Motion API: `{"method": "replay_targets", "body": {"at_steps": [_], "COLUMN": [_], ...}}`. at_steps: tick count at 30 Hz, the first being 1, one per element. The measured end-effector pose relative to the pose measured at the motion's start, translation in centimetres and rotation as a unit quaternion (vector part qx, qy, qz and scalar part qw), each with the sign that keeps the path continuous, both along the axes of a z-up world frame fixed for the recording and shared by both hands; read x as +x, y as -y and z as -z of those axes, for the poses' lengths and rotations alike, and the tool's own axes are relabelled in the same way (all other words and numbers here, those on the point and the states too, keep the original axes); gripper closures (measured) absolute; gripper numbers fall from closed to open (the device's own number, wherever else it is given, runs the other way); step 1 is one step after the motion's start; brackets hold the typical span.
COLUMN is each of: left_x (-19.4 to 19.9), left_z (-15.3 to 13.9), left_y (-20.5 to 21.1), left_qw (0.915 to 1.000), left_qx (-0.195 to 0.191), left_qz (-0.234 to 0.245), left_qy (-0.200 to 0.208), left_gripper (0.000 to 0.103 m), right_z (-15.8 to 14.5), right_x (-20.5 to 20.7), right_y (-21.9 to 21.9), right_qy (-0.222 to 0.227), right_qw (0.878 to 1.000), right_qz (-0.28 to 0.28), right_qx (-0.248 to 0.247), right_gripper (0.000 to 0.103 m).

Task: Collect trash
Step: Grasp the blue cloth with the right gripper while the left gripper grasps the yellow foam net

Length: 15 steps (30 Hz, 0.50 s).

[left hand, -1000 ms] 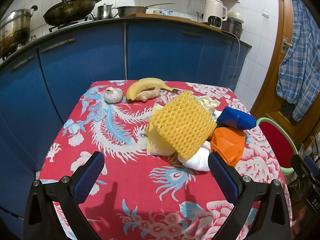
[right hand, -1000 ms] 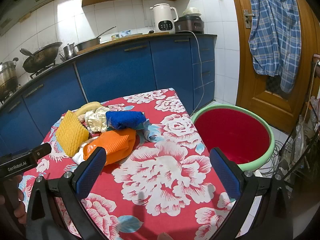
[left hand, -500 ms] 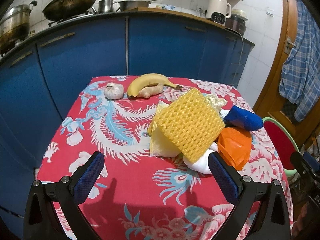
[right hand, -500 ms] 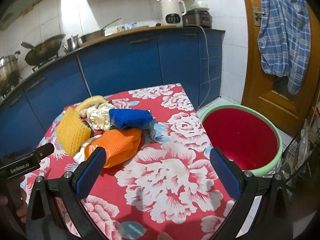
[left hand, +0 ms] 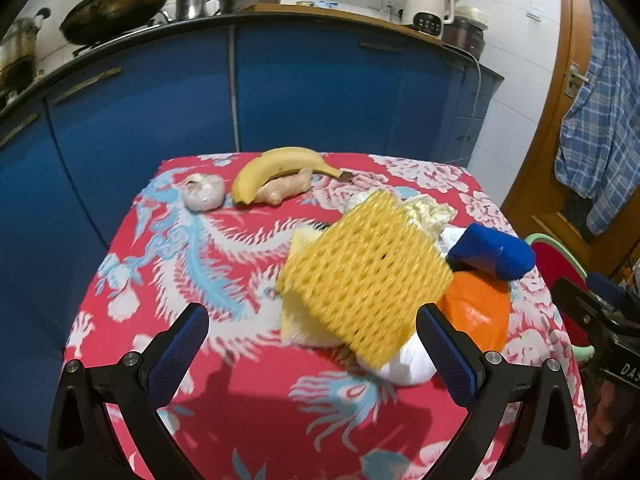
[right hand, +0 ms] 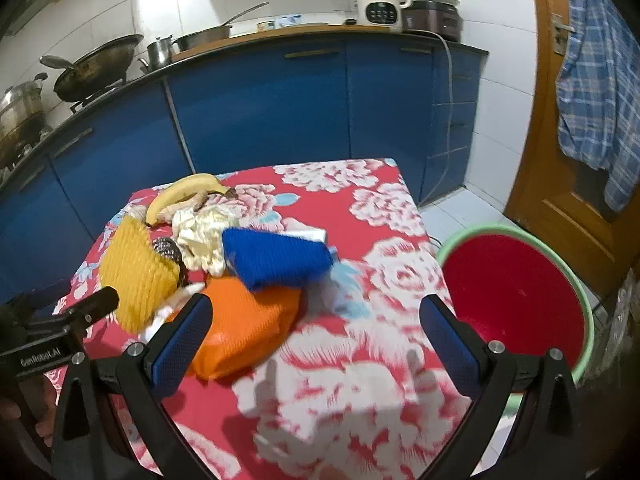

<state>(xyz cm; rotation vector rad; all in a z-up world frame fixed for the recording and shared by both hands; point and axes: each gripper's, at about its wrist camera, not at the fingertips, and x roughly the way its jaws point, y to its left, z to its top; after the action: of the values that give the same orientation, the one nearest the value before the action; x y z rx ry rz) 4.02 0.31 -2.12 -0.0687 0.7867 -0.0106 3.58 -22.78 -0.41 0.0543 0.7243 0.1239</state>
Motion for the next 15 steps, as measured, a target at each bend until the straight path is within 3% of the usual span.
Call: {"method": "replay_targets", "body": {"at_steps": [6, 8, 13, 15], "left_x": [1.7, 2.2, 3.1, 3.2], "left_z": [0.4, 0.6, 1.2, 1.3], "left_y": [0.4, 0.4, 0.4, 0.4], "left_qw": [0.9998, 0.9995, 0.9985, 0.9982], "left_qx": [-0.016, -0.023, -0.043, -0.048], "left_qz": [0.012, 0.015, 0.025, 0.027], "left_qy": [-0.009, -0.012, -0.023, -0.024], "left_gripper": [0.000, 0.002, 0.006, 0.016], "right_z": [0.3, 0.6, 1.2, 1.3], "right_x": [2.7, 3.5, 5.1, 5.5], "right_y": [-0.8, -0.9, -0.7, -0.7], "right_qy": [-0.014, -0.019, -0.035, -0.038], "right_qw": [1.000, 0.999, 0.998, 0.997], "right_qz": [-0.022, -0.026, -0.032, -0.037], "right_qx": [0.005, 0.012, 0.038, 0.050], "right_gripper": [0.003, 0.010, 0.015, 0.024]}}
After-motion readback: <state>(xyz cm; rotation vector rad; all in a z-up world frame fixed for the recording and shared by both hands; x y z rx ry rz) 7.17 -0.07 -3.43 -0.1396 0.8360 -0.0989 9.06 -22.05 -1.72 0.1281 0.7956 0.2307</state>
